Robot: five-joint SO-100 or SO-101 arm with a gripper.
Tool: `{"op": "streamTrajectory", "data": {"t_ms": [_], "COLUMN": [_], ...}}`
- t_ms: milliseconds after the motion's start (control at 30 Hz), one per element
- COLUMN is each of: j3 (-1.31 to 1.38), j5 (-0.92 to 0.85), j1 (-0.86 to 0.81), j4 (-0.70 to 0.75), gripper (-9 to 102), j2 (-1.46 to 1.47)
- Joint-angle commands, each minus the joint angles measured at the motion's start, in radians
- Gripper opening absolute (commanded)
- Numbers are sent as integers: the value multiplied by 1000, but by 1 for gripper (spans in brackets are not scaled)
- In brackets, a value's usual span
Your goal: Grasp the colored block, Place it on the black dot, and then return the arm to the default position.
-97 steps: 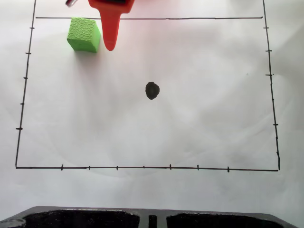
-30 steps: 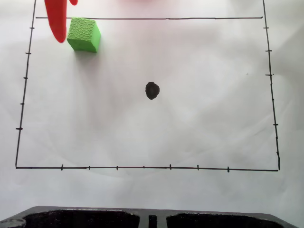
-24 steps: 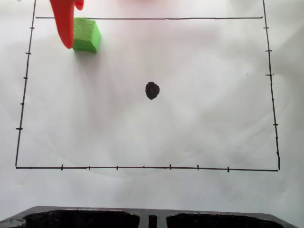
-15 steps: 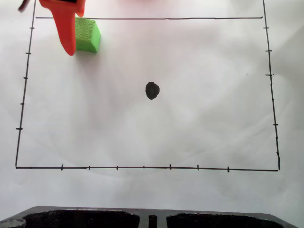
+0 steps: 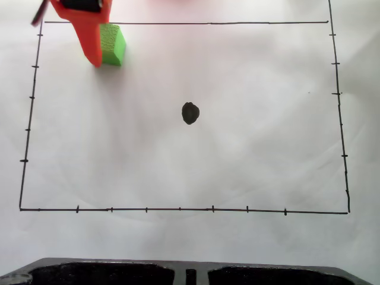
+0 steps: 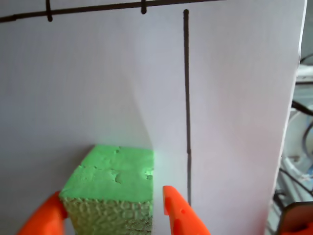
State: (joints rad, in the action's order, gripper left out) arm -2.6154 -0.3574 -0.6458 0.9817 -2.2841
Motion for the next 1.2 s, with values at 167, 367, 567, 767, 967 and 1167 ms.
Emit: {"op": "streamTrajectory", "data": {"t_ms": [167, 367, 567, 767, 967, 1167], "j3": [18, 23, 187, 385, 471, 502], "j5": [61, 66, 187, 339, 419, 460], "j1": [12, 20, 112, 296, 463, 592], "j4": [-15, -20, 98, 147, 106, 57], "gripper": [17, 14, 14, 13, 13, 12], "j2": [2, 3, 35, 183, 313, 423]}}
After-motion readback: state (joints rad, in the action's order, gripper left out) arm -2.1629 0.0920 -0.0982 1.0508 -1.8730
